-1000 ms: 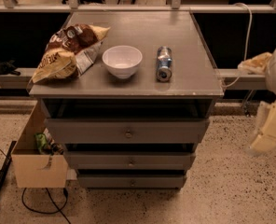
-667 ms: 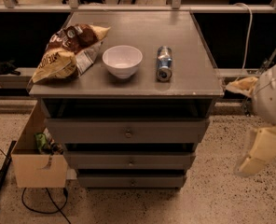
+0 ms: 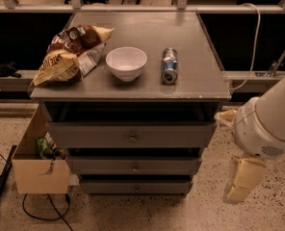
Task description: Open middle drawer
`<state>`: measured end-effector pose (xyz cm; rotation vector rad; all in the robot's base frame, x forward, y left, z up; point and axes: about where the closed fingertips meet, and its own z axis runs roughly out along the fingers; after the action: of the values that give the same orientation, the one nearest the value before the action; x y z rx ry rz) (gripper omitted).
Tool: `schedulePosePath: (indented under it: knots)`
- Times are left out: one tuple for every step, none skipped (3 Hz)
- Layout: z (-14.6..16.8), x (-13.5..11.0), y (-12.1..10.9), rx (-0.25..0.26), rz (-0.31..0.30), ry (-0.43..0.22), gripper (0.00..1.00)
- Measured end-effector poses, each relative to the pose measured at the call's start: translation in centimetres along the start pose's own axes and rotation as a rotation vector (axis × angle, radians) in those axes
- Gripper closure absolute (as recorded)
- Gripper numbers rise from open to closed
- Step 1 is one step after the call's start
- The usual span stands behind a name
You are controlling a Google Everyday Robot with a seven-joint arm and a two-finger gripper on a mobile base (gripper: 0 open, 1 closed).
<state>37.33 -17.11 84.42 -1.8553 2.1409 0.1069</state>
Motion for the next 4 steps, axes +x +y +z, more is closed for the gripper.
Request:
schedulePosePath:
  knots:
    - [0.1,0.1,0.1,-0.003,0.000,0.004,0.00]
    - [0.6,-0.9,0.8,0.010,-0.019,-0.024,0.00]
    - [2.8,-1.3,2.4,0.017,0.010,-0.077,0.00]
    - [6.6,-1.2,4.7,0.029,0.031,-0.090,0.00]
